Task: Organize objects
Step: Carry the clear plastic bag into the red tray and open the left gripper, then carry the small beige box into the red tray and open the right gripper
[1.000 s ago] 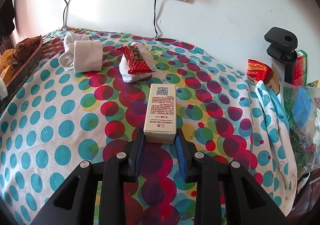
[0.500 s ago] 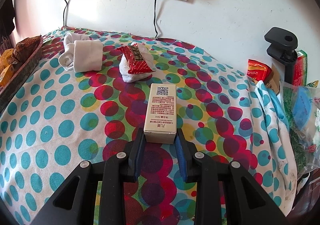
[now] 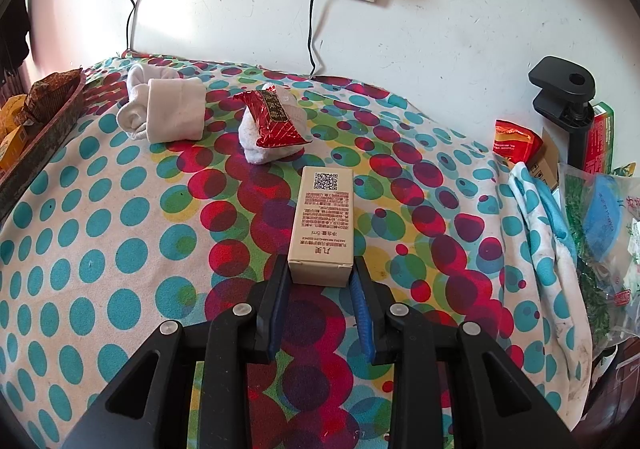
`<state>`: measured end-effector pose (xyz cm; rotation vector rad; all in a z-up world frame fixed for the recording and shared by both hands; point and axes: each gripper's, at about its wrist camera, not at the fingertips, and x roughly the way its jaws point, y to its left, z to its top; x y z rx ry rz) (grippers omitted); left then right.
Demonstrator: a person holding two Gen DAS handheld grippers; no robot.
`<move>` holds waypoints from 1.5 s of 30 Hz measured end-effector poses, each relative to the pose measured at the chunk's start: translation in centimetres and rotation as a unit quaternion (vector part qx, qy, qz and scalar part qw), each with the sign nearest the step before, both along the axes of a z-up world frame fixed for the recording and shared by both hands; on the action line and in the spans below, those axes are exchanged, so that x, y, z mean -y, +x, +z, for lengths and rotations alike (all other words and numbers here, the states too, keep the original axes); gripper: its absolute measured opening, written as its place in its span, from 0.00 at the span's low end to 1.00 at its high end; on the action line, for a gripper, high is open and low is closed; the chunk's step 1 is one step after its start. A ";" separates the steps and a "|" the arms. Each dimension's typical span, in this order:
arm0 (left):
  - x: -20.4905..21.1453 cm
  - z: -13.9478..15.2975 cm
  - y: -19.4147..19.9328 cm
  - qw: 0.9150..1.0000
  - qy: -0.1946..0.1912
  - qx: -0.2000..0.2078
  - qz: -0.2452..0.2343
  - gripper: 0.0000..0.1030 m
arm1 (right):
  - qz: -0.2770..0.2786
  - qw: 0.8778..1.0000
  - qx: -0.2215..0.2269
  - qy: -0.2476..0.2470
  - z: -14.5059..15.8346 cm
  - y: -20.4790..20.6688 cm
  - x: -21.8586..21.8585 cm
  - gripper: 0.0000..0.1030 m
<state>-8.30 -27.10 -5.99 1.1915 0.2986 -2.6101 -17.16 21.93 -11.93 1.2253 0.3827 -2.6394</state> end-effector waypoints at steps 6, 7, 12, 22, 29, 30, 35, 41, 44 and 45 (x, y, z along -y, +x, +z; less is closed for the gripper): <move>0.9 -1.1 -1.5 1.000 0.001 0.014 0.005 0.31 | 0.000 1.000 0.001 -0.002 -0.1 0.1 0.0 0.27; 1.0 -1.2 -1.6 1.000 0.001 0.017 0.003 0.31 | 0.000 1.000 0.001 -0.001 -0.1 0.0 0.0 0.27; 1.2 -1.9 -2.0 1.000 -0.012 0.026 0.004 0.33 | 0.000 1.000 0.000 0.000 -0.1 0.0 0.0 0.28; 1.2 -2.0 -0.1 0.999 -0.021 0.020 0.023 0.51 | -0.001 1.000 0.000 0.001 0.0 0.1 0.2 0.28; -2.4 -0.2 4.4 0.997 -0.050 -0.056 0.025 0.53 | -0.001 1.000 0.004 -0.009 -0.1 0.0 0.1 0.28; -3.2 0.0 5.1 0.996 -0.054 -0.067 0.021 0.54 | -0.001 1.000 0.005 -0.011 -0.1 0.0 0.0 0.28; -7.0 0.3 8.8 0.987 -0.091 -0.130 0.003 0.55 | -0.002 1.000 0.005 -0.012 -0.2 -0.1 -0.1 0.28; -8.6 0.9 9.1 0.983 -0.112 -0.145 -0.023 0.60 | -0.003 1.000 0.008 -0.019 -0.2 -0.1 -0.2 0.27; -8.3 0.6 8.6 0.986 -0.094 -0.133 -0.027 0.60 | -0.007 1.000 0.009 -0.027 -0.1 -0.2 -0.5 0.27; -8.1 0.5 8.5 0.987 -0.091 -0.129 -0.023 0.60 | -0.008 1.000 0.008 -0.024 -0.2 -0.2 -0.6 0.27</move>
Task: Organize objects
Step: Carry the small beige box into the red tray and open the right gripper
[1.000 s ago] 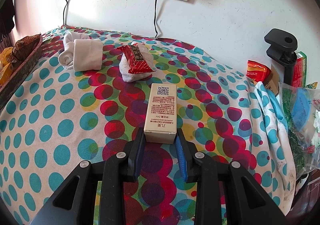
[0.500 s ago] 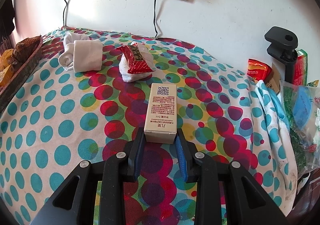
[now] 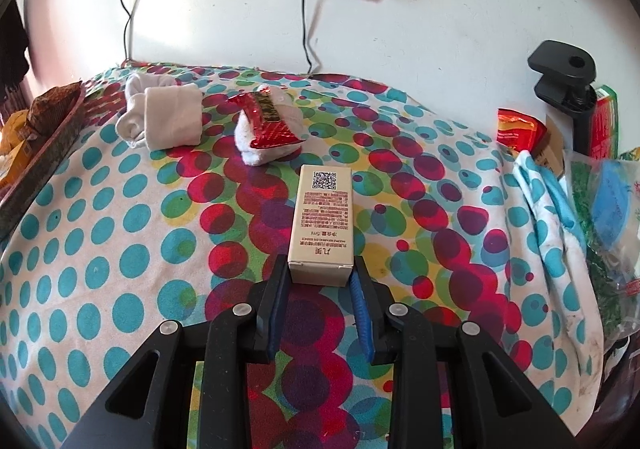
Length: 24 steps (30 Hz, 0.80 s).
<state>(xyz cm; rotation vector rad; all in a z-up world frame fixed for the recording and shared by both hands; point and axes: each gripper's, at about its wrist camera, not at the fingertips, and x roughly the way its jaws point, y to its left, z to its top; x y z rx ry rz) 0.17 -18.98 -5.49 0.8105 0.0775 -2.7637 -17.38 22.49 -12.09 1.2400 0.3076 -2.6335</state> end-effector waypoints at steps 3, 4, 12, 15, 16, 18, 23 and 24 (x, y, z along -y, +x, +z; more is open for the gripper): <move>0.3 0.2 0.2 1.000 0.009 -0.007 -0.004 0.60 | -0.010 1.000 -0.014 0.025 0.1 0.2 0.5 0.27; 0.4 0.4 0.2 1.000 0.009 -0.010 -0.003 0.60 | -0.012 0.999 -0.019 0.034 0.1 0.3 0.5 0.26; 2.0 0.2 0.0 0.999 0.048 -0.009 0.003 0.60 | -0.038 0.998 -0.025 0.039 0.2 1.1 0.8 0.27; 2.7 0.1 0.1 0.998 0.069 -0.009 0.002 0.60 | -0.034 0.998 -0.027 0.036 0.5 2.3 1.5 0.26; 2.8 0.1 0.1 0.997 0.072 -0.010 0.004 0.60 | -0.031 0.999 -0.027 0.033 0.7 2.8 1.8 0.26; 3.0 0.0 0.1 0.997 0.075 -0.009 0.005 0.60 | -0.026 0.999 -0.030 0.031 1.1 3.3 2.4 0.27; 2.9 0.0 0.0 0.997 0.075 -0.004 0.001 0.60 | -0.007 0.999 -0.038 0.021 2.6 4.5 4.5 0.27; 2.8 -0.1 -0.1 0.997 0.076 -0.002 0.000 0.60 | 0.000 0.999 -0.040 0.020 2.9 4.7 5.1 0.27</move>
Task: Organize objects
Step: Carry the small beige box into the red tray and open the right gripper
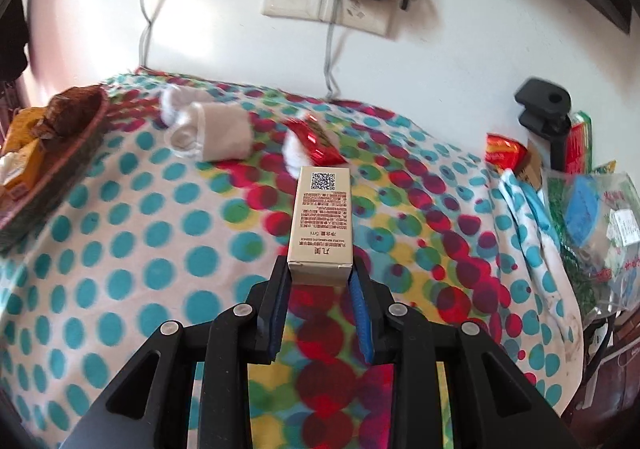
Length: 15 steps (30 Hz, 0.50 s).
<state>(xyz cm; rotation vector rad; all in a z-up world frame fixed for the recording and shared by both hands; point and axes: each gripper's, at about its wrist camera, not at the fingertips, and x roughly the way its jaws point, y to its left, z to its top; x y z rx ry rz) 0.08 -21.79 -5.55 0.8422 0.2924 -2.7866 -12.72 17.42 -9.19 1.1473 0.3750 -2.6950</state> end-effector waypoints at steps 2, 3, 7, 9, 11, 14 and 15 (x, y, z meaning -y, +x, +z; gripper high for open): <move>0.0 0.1 0.1 1.000 0.004 -0.002 -0.003 0.60 | 0.014 1.000 -0.002 0.001 0.5 0.4 1.3 0.27; 0.0 0.2 0.1 1.000 0.004 -0.004 -0.005 0.60 | 0.025 1.000 -0.005 0.000 0.9 0.6 2.1 0.27; 0.0 0.2 0.1 1.000 0.004 -0.004 -0.003 0.60 | 0.056 0.998 -0.014 -0.003 2.1 1.3 5.0 0.27; 0.1 0.2 0.0 1.000 0.005 -0.002 -0.001 0.60 | 0.073 0.997 -0.014 -0.007 2.6 1.6 6.5 0.27; 0.3 0.1 0.1 1.000 0.008 -0.002 0.001 0.60 | 0.094 0.995 -0.017 -0.003 2.9 1.9 8.6 0.27; 0.6 0.2 0.2 1.000 0.013 -0.004 0.004 0.60 | 0.117 0.993 -0.016 -0.008 3.1 2.4 10.9 0.27; 0.7 0.2 0.2 1.000 0.015 -0.005 0.006 0.60 | 0.125 0.992 -0.015 -0.013 3.2 2.6 11.8 0.27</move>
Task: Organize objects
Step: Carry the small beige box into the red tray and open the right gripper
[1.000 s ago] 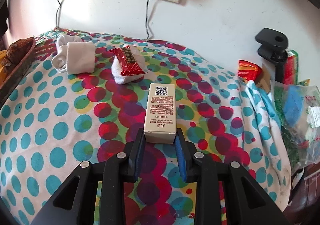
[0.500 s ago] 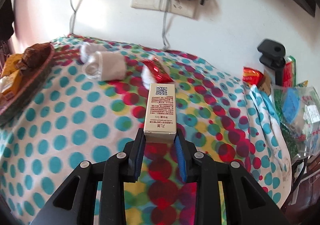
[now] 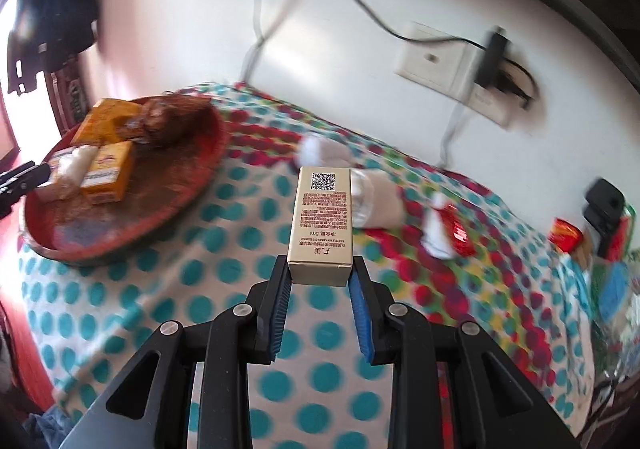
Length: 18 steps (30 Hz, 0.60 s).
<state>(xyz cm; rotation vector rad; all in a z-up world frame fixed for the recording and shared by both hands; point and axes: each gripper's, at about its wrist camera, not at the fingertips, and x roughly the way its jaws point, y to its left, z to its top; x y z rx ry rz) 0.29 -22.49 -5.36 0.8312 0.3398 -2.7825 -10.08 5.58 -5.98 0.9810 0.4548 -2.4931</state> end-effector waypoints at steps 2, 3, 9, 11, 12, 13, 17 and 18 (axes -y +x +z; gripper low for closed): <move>0.3 -0.1 0.0 1.000 0.004 0.001 0.004 0.60 | 0.010 1.000 0.005 -0.009 0.1 0.3 1.3 0.27; 0.4 -0.1 -0.1 1.000 0.006 0.002 0.006 0.60 | 0.016 1.000 0.009 -0.015 0.1 0.3 2.1 0.27; 1.3 -0.1 0.1 1.000 0.017 -0.001 0.018 0.60 | 0.058 0.998 0.021 -0.023 0.3 0.7 7.3 0.27; 1.5 0.0 0.1 1.000 0.009 -0.003 0.022 0.60 | 0.070 0.997 0.027 -0.030 0.5 0.8 8.5 0.27; 1.5 0.1 0.1 1.000 0.002 -0.003 0.024 0.60 | 0.075 0.996 0.030 -0.035 0.5 0.8 9.3 0.27; 1.6 0.3 0.2 1.000 -0.004 -0.005 0.026 0.60 | 0.081 0.995 0.035 -0.040 0.6 0.8 10.1 0.27; 2.4 0.9 0.4 0.999 -0.022 -0.013 0.035 0.60 | 0.098 0.993 0.048 -0.046 0.5 0.4 13.1 0.27; 2.7 0.9 0.5 0.999 -0.022 -0.014 0.039 0.60 | 0.103 0.992 0.050 -0.047 0.6 0.3 13.8 0.27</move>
